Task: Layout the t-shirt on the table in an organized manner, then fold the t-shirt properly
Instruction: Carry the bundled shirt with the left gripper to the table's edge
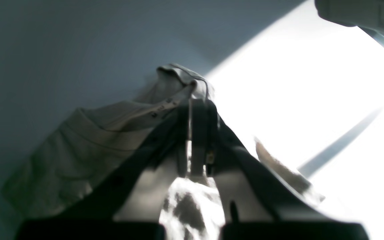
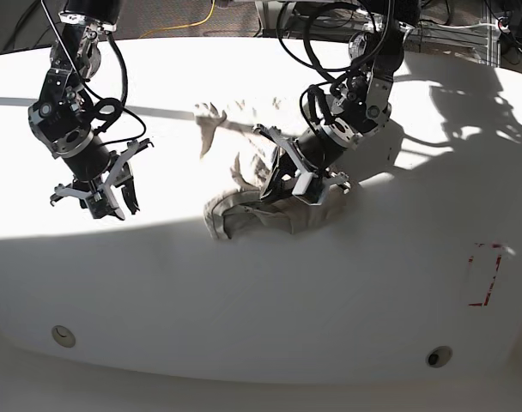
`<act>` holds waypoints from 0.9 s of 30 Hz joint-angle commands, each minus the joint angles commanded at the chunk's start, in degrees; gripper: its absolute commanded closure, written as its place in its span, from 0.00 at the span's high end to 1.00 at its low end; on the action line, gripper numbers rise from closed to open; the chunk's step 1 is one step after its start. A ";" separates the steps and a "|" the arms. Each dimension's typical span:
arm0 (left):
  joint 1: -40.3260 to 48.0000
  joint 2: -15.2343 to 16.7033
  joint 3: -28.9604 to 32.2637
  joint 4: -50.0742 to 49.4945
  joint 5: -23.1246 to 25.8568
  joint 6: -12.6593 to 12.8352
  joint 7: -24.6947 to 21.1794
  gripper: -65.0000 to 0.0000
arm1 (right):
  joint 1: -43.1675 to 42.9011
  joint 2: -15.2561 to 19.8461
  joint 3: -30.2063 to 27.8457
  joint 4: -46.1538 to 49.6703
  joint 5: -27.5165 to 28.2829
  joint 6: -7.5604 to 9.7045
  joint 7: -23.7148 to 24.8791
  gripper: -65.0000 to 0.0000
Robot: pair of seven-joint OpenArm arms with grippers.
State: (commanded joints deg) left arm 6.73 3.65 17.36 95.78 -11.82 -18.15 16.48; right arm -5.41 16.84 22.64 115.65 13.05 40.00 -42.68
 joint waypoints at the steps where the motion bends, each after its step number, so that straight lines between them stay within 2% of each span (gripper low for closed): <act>1: -0.09 1.14 0.53 -1.58 0.00 0.97 -0.70 0.00 | 0.44 0.18 0.44 0.00 0.00 0.00 0.00 0.21; 5: -2.81 4.22 2.29 -8.18 0.00 2.81 -4.40 0.00 | 1.05 0.44 0.79 0.00 0.00 0.00 -0.09 0.21; 8: -4.92 5.10 4.75 -13.27 -0.09 5.80 -7.21 0.00 | 1.14 0.44 0.79 0.00 0.00 0.00 -0.18 0.21; 11: -7.12 5.35 8.70 -17.76 -0.09 10.81 -10.81 0.00 | 0.97 0.18 0.79 -0.09 0.00 0.00 -0.18 0.21; 15: -9.67 5.35 14.59 -23.03 -0.18 18.81 -15.21 0.00 | 0.53 0.09 0.79 -0.09 0.00 0.00 -0.18 0.21; 17: -10.55 5.35 16.44 -25.41 -0.35 21.27 -15.65 0.00 | 0.53 0.09 0.79 -0.18 0.00 0.00 -0.18 0.21; 20: -12.13 5.35 19.08 -28.75 -0.53 22.77 -15.65 0.00 | 0.53 0.09 0.79 -0.18 0.00 0.00 -0.18 0.21; 24: -12.22 5.27 19.69 -30.86 -0.53 22.77 -15.65 0.00 | 0.53 0.09 0.79 -0.18 0.00 0.00 -0.18 0.21; 27: -10.99 3.87 19.69 -31.12 -0.53 22.68 -15.65 0.00 | 0.44 0.09 0.79 -0.18 0.09 0.00 -0.18 0.21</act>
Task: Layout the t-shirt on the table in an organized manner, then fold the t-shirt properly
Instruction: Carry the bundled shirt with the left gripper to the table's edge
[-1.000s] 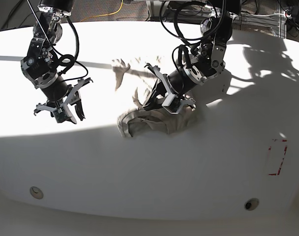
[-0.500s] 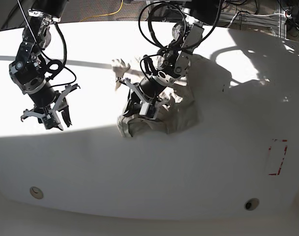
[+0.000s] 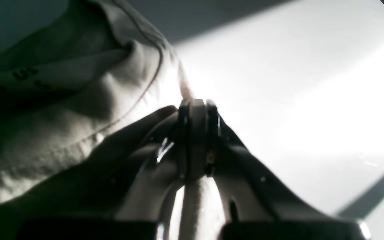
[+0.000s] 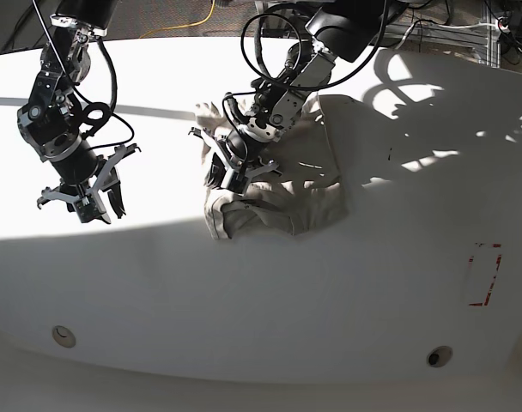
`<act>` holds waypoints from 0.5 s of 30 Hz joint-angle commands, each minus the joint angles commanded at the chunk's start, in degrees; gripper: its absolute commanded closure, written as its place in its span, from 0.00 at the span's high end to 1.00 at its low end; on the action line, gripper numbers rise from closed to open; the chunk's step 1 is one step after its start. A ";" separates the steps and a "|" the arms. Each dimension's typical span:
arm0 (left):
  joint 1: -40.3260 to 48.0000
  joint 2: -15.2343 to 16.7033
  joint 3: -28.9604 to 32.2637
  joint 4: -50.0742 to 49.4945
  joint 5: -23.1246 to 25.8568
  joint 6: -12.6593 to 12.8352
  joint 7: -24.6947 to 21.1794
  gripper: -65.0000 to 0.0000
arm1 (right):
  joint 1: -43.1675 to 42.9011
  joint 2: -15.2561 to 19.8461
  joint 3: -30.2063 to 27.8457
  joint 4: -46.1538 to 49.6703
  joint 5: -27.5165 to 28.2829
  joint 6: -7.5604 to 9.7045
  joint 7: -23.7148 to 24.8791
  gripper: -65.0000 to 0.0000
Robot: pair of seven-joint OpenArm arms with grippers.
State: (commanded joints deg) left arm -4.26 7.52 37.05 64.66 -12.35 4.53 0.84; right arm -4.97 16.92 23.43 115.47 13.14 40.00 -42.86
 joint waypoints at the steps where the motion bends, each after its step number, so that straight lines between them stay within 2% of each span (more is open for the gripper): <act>1: 0.53 -1.32 -0.09 0.26 0.00 0.00 0.00 0.00 | 0.00 0.00 0.00 0.00 0.00 0.00 0.00 0.21; 5: 1.58 -6.68 0.18 0.53 0.00 -0.44 0.00 0.00 | 0.00 0.00 0.00 0.00 0.18 0.00 0.00 0.21; 11: 5.54 -16.26 -3.34 3.52 -0.09 -7.21 0.26 0.00 | -0.88 0.00 0.00 0.00 4.22 0.00 0.00 0.21; 15: 8.97 -22.86 -10.46 5.89 -0.09 -13.01 0.26 0.00 | -1.41 0.00 0.00 0.00 5.54 0.00 0.00 0.21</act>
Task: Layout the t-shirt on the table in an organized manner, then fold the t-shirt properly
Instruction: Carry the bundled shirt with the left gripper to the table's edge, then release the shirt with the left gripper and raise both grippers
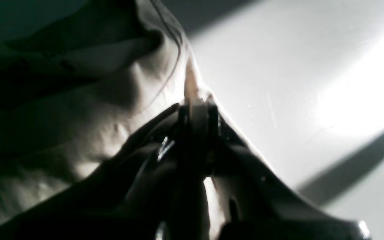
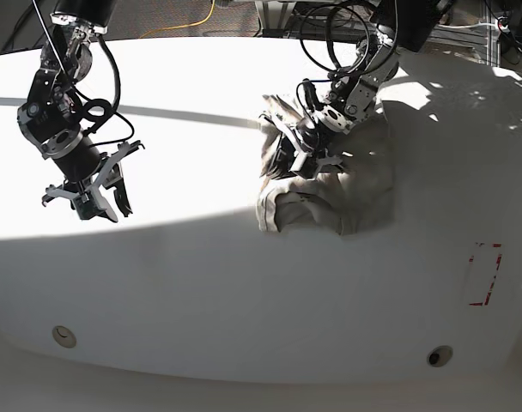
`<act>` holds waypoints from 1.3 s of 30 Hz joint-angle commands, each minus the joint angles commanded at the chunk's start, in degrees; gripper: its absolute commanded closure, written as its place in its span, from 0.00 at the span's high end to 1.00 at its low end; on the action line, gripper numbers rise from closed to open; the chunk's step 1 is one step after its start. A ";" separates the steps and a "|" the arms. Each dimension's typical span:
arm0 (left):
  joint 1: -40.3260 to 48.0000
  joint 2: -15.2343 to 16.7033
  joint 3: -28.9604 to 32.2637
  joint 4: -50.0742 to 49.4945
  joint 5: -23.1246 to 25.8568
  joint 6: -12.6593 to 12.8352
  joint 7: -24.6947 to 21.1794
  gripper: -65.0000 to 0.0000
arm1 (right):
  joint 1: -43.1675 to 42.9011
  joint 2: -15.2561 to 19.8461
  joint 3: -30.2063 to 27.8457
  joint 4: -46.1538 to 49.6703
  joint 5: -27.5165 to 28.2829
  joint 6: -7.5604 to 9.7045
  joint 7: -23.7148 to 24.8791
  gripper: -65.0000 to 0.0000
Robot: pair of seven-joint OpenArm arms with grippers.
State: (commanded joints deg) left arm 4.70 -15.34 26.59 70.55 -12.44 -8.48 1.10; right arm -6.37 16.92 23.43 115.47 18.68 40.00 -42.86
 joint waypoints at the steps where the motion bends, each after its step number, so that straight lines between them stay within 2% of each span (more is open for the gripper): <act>1: 0.79 -1.32 -1.58 0.18 0.00 -1.49 0.00 0.00 | -0.18 0.00 -0.09 0.00 0.00 0.00 0.00 0.21; 5: 3.87 -5.89 -8.79 0.09 0.09 -7.56 0.00 0.00 | -0.26 0.00 -0.09 -0.09 0.00 0.00 0.00 0.21; 12: 8.44 -11.34 -19.60 -0.09 0.53 -16.70 0.00 0.00 | -0.35 0.00 -0.44 0.00 0.00 0.00 0.00 0.21; 18: 8.70 -16.00 -25.05 -3.96 0.53 -22.51 0.00 0.00 | -1.49 0.00 -0.53 0.00 0.00 0.00 -0.09 0.21; 25: 5.27 -21.36 -26.99 -10.64 0.53 -26.73 -0.18 0.00 | -3.16 0.00 -0.53 0.09 0.09 0.00 -0.09 0.21; 30: 3.69 -24.09 -27.08 -13.98 0.44 -29.89 -0.18 0.00 | -3.60 0.00 -0.44 0.09 2.81 0.00 -0.09 0.21; 34: 3.60 -25.67 -27.08 -15.56 0.44 -30.95 -0.26 0.00 | -4.57 0.18 -0.18 0.18 3.96 0.00 -0.09 0.21; 39: 3.60 -27.96 -27.08 -16.09 0.44 -30.95 -0.26 0.00 | -4.75 0.26 -0.09 0.18 3.96 0.00 -0.09 0.21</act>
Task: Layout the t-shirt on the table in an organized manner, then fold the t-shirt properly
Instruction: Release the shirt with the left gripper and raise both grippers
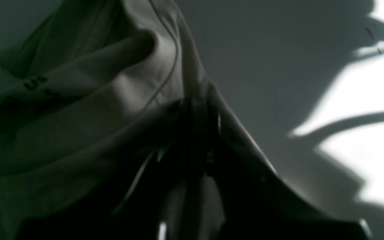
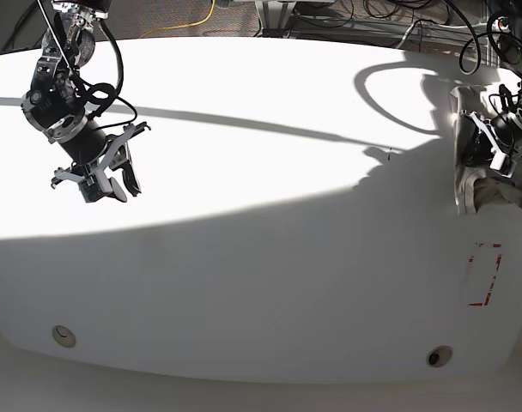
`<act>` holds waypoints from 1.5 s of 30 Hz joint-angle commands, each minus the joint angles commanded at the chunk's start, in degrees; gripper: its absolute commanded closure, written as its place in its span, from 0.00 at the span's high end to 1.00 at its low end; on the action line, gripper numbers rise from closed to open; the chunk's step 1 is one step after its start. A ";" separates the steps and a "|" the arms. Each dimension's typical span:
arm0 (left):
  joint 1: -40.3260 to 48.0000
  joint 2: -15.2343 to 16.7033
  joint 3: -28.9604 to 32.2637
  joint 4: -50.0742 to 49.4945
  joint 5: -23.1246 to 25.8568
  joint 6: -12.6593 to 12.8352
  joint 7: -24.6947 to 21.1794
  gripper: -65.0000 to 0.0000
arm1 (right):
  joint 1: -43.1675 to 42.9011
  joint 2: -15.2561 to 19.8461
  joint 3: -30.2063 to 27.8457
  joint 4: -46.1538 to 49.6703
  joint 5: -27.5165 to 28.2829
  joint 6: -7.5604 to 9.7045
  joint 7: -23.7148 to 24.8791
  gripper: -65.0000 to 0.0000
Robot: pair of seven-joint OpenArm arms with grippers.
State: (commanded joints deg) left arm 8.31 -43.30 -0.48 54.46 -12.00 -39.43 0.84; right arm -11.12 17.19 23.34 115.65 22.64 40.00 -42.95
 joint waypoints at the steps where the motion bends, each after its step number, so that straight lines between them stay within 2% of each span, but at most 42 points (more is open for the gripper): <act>1: 0.00 -0.53 0.00 0.00 0.00 0.00 0.00 0.00 | 0.00 0.00 0.00 0.00 0.00 0.00 0.00 0.21; 12: -0.35 -4.57 -0.18 0.00 -0.18 -0.09 -0.09 0.00 | 0.00 0.09 0.00 0.18 0.00 0.00 0.00 0.21; 19: -3.43 -4.57 -0.35 1.23 -0.44 -0.57 -0.09 0.00 | -0.53 0.00 0.00 0.88 0.00 0.00 0.09 0.21; 23: -4.75 -4.22 -3.96 5.27 -0.44 -0.57 0.09 0.00 | -0.35 -0.09 0.00 0.88 0.00 0.00 0.09 0.21; 29: -5.10 0.18 -9.41 11.60 -0.44 -0.57 0.18 0.00 | 2.55 -0.26 -0.09 0.79 -0.62 0.00 0.44 0.21; 32: -5.10 2.90 -12.04 15.12 -0.26 -0.57 0.18 0.00 | 4.75 -0.62 -0.53 0.53 -2.64 0.00 0.44 0.21; 34: -5.10 5.36 -13.36 17.14 -0.09 -0.57 0.18 0.00 | 6.59 -2.20 -1.67 0.44 -5.10 0.00 0.88 0.21; 36: -5.10 8.79 -14.51 19.25 0.00 1.49 -0.09 0.00 | 8.70 -4.04 -2.64 0.35 -8.88 0.00 3.34 0.21; 39: -5.19 12.75 -15.12 22.59 0.00 6.15 -0.09 0.00 | 9.41 -6.42 -3.69 -0.26 -16.00 0.00 9.41 0.21; 43: -4.84 19.60 -15.12 27.43 1.85 14.42 -0.09 0.00 | 10.37 -10.29 -4.48 -4.48 -25.49 0.00 21.45 0.21; 45: -4.57 22.59 -15.21 30.24 4.31 16.88 -0.18 0.00 | 10.37 -11.43 -4.48 -6.68 -28.31 0.00 26.11 0.21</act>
State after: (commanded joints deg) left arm 3.74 -20.70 -15.69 84.70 -7.69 -22.55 0.66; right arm -0.75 5.76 18.86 108.97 -5.67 40.00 -16.84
